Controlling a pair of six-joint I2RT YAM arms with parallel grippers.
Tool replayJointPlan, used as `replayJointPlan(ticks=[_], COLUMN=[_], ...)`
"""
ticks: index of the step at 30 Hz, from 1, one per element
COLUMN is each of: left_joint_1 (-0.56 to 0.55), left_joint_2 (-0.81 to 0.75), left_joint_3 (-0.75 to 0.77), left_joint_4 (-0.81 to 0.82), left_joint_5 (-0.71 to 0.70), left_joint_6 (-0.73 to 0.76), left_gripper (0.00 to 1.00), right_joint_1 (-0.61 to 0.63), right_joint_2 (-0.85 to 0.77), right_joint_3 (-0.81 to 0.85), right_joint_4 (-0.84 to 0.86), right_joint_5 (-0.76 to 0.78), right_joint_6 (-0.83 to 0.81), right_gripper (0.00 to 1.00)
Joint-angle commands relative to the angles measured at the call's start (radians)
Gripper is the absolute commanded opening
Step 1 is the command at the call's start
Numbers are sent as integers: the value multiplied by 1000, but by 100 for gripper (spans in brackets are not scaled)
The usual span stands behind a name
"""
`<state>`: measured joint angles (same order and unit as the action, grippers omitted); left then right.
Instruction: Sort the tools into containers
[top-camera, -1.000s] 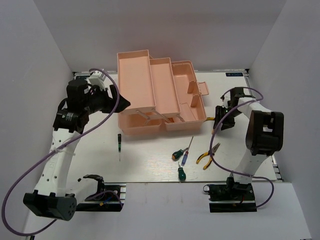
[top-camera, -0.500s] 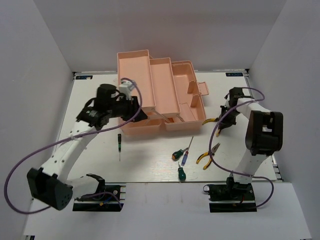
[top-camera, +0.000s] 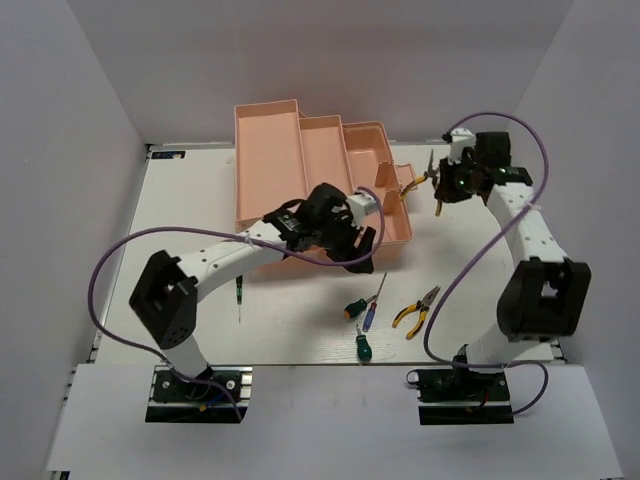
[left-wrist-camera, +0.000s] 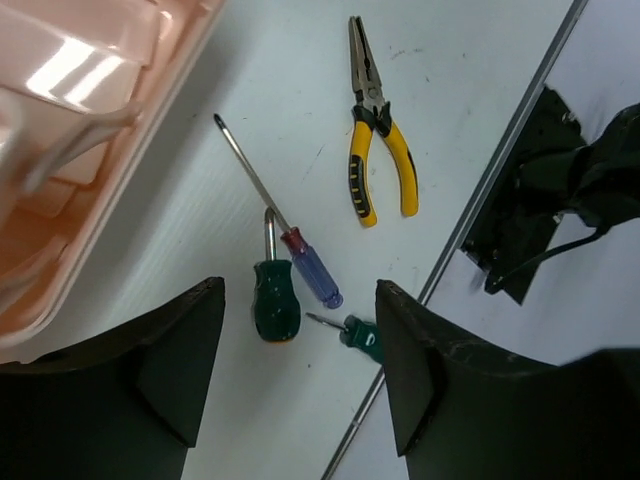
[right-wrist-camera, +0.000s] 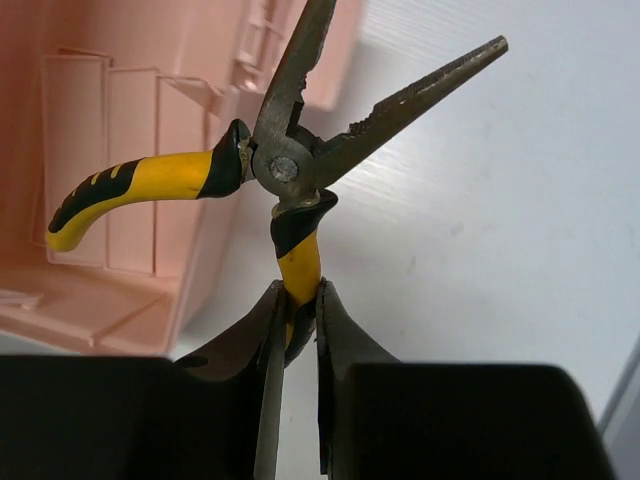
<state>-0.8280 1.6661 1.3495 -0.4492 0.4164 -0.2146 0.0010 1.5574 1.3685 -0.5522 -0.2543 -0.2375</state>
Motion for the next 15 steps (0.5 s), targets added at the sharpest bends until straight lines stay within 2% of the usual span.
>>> replayJointPlan(ticks=[1,3,6,11,12,13,14,15], left_joint_1=[-54,-89,-138,-183,-192,-201,-201,-201], left_joint_2=[59,90,119,168,179,205,219,234], left_joint_3=[56,69,82,91,100,112,112,141], left_joint_4=[47,62,82,93,93,93,93,93], left_joint_5=[-28,-37,-60,-119,-119,-119,-119,-119], left_joint_6=[58,67,78,112,124,133,144,144], left_gripper=[72,72,72,72,72,72,72,73], right_joint_1=[74,131,203,269,280,286,286,284], right_joint_2=[111,189,269,365,372,389,391,391], right_joint_3=[142,237,294,457,466,481,492,498], right_joint_4=[-18,-61,-91,-193,-204,-227,-253,-268], right_joint_5=[-48,-20,-7,24,30,32,26,26], right_joint_6=[-75,-85,-91,-68,-60,-56,-45,-33], right_gripper=[0,0,0,0,7,36,49,57])
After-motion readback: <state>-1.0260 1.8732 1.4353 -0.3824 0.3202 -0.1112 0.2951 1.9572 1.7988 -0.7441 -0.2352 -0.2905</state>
